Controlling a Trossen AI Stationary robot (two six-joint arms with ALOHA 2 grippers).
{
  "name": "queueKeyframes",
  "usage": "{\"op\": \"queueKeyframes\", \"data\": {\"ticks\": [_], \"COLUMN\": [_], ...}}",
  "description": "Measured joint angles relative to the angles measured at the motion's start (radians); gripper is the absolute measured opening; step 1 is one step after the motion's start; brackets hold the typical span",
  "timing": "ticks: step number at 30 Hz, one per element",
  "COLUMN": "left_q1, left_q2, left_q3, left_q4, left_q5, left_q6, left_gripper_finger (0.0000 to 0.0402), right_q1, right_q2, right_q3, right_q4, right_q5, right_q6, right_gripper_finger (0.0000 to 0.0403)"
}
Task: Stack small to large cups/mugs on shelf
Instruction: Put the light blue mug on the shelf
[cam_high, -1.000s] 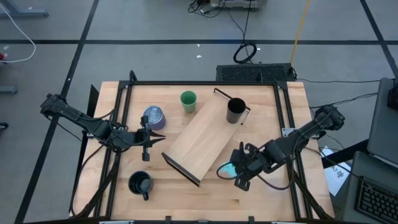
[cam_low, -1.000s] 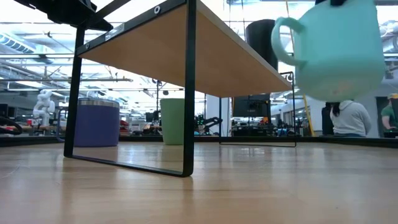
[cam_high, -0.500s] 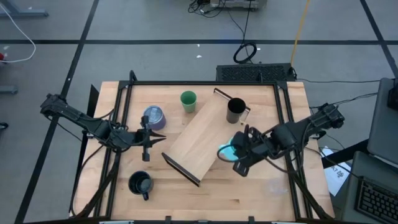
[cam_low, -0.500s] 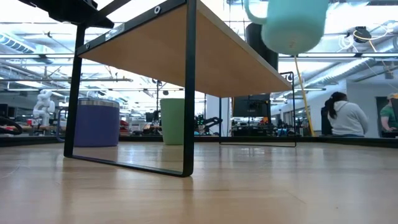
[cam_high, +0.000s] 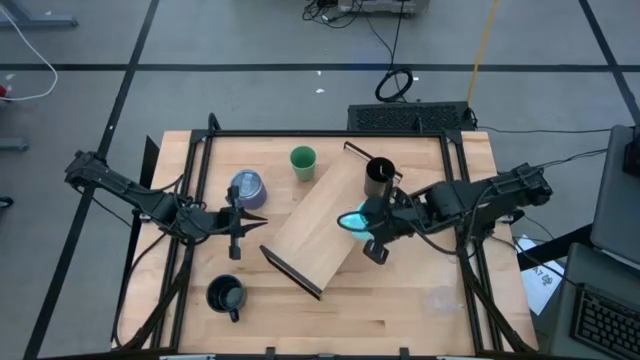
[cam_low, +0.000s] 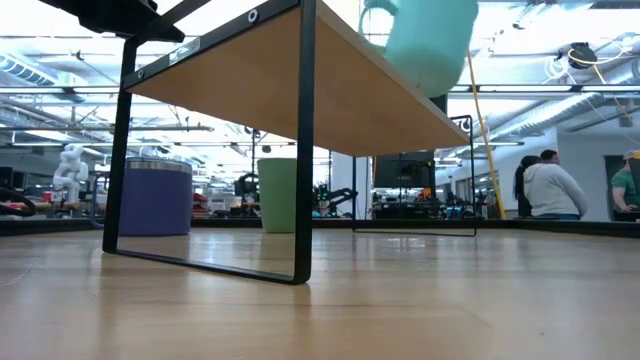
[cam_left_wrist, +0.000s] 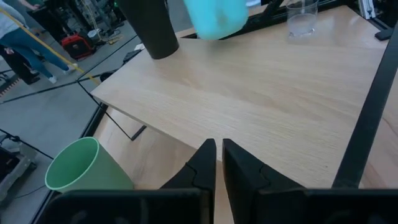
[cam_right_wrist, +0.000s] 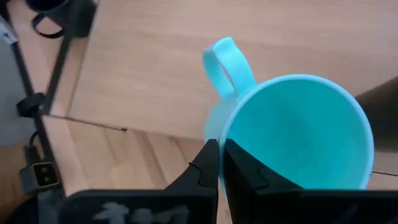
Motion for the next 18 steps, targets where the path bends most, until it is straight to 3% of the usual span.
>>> {"op": "queueKeyframes", "data": {"ticks": [10,18], "left_q1": [0.000,0.000], "left_q2": [0.000,0.000], "left_q3": [0.000,0.000], "left_q4": [0.000,0.001], "left_q5": [0.001,0.001], "left_q6": [0.008,0.014], "left_gripper_finger": [0.0031,0.0031], "right_q1": [-0.052,-0.052], "right_q2": [0.010,0.073], "right_q3": [0.000,0.000], "right_q4": [0.021,0.104], "right_q5": [0.045,0.017], "right_q6": [-0.050,-0.141], "right_gripper_finger": [0.0000,0.0000]}}
